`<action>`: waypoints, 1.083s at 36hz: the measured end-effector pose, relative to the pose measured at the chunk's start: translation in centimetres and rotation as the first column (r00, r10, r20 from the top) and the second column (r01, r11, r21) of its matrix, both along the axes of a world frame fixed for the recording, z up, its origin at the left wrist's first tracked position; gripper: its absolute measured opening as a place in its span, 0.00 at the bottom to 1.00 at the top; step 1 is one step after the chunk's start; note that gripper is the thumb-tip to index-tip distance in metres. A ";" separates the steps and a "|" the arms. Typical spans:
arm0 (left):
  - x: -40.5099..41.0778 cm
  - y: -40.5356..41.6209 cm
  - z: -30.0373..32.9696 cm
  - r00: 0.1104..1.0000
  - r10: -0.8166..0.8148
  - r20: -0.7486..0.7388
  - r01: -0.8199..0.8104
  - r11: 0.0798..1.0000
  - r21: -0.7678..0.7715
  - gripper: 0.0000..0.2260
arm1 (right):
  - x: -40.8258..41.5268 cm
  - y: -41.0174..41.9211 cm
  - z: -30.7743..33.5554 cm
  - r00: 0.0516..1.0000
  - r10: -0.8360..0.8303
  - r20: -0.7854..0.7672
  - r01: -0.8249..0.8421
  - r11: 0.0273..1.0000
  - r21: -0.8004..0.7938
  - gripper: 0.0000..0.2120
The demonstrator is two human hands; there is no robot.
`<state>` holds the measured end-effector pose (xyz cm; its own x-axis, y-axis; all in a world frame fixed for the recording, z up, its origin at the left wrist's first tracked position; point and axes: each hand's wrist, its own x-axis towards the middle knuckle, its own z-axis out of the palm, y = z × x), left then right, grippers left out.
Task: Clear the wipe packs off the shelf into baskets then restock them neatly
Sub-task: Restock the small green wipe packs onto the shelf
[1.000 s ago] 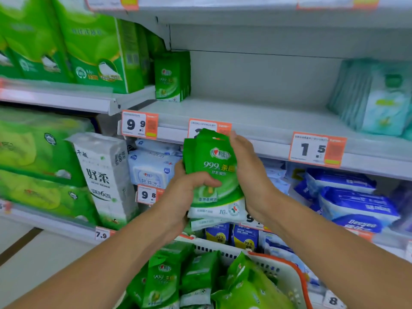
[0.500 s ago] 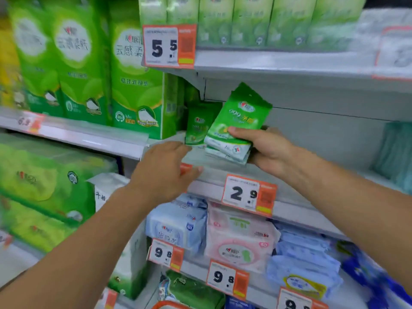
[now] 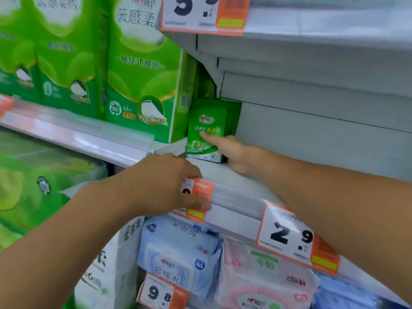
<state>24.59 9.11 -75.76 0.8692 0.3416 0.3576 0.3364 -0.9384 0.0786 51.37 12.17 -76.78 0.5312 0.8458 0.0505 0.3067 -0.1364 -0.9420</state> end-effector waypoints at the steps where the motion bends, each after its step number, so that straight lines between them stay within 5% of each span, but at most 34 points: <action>1: 0.0 0.1 0.0 1.000 -0.003 -0.013 0.003 1.000 -0.001 0.34 | -0.9 -1.0 0.7 1.000 0.006 -0.027 -0.006 1.000 -0.005 0.60; 5: -0.1 0.0 0.3 0.998 -0.005 -0.056 0.005 1.000 0.000 0.32 | -4.0 -2.9 2.5 0.994 0.048 -0.101 -0.042 0.997 0.061 0.36; 11: -0.2 -0.7 0.3 0.998 0.021 -0.063 -0.020 1.000 0.004 0.25 | -1.7 -0.4 1.9 0.979 -0.071 -0.190 0.090 0.991 0.095 0.65; 17: -0.2 -0.9 0.2 0.997 0.038 -0.062 -0.038 0.999 -0.002 0.23 | -3.7 -2.6 3.0 0.976 -0.179 -0.125 0.193 0.975 0.109 0.70; 19: -0.2 -1.0 0.3 0.998 0.041 -0.057 -0.042 0.999 -0.020 0.23 | -3.9 -2.8 3.6 0.980 -0.146 -0.137 0.156 0.985 0.069 0.65; 22: -0.2 -0.9 0.4 0.998 0.037 -0.046 -0.039 0.998 -0.043 0.24 | -7.2 -4.9 6.2 0.982 -0.063 -0.180 0.059 0.998 -0.026 0.27; 24: -0.2 -0.8 0.4 0.998 0.031 -0.047 -0.033 0.998 -0.047 0.24 | -7.3 -4.9 6.7 0.974 -0.053 -0.222 0.041 0.997 -0.058 0.13; 29: -0.2 -0.7 0.3 0.999 0.025 -0.048 -0.027 0.999 -0.042 0.25 | -6.6 -4.6 5.4 0.985 -0.027 -0.171 0.013 0.996 -0.085 0.28; 37: -0.5 -0.7 0.0 0.999 -0.005 -0.052 0.004 1.000 -0.024 0.26 | -6.5 -6.1 5.6 0.992 -0.010 -0.122 -0.002 0.995 -0.095 0.19; 39: -0.6 -0.8 0.0 0.999 -0.016 -0.030 0.016 1.000 -0.003 0.29 | -6.7 -6.8 6.3 0.997 -0.020 -0.078 0.012 0.995 -0.096 0.23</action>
<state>23.99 8.29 -75.77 0.8850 0.3282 0.3303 0.3235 -0.9436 0.0710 44.65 5.42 -70.44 0.5436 0.8362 -0.0728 0.2293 -0.2314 -0.9454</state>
